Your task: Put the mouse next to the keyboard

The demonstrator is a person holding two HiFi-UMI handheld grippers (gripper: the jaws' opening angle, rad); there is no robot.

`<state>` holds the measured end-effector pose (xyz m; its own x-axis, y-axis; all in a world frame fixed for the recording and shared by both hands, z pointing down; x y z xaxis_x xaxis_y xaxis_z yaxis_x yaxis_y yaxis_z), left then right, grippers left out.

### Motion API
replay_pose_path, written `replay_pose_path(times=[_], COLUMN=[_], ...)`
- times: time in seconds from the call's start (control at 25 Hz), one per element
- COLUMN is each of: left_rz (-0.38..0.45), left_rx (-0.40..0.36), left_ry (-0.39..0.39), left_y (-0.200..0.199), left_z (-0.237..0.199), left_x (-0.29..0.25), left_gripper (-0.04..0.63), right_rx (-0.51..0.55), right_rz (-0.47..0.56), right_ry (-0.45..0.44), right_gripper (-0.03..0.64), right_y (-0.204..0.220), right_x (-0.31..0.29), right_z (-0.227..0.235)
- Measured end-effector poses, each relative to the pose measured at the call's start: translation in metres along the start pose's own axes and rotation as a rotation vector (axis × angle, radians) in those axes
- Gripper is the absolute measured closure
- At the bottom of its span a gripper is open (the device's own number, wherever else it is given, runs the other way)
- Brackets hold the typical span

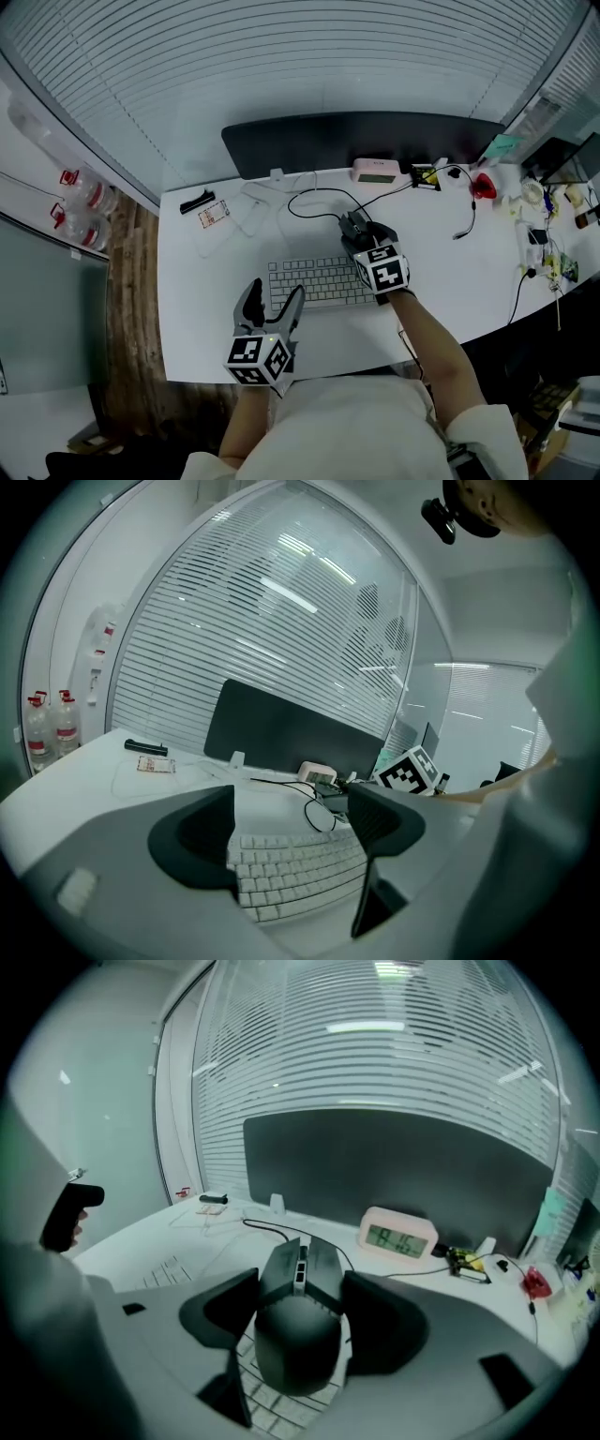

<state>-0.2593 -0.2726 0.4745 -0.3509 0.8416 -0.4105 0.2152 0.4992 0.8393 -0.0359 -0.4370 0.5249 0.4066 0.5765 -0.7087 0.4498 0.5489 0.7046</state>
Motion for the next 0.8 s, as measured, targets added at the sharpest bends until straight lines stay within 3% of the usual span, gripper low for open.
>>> replay_pose_path(times=[0.8], left_rz=[-0.019], left_rx=[-0.037], left_ry=[0.053], left_y=[0.013], left_z=[0.095], left_x=[-0.026], left_gripper=[0.23], right_rx=[-0.111], right_rz=[0.007], right_ry=[0.128], right_gripper=[0.33], right_y=[0.078], right_x=[0.083], right_z=[0.103])
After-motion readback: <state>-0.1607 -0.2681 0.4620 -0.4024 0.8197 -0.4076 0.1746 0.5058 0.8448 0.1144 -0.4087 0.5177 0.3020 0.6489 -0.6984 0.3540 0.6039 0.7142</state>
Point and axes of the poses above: the fingertips, and each gripper's own axes: x backward along the fingers, z to its right, y out of its underside, the point moved 9 cm from there along x, backward along the fingers, and after that the axes turned 7 degrees about -z, right-handed, at the moved point
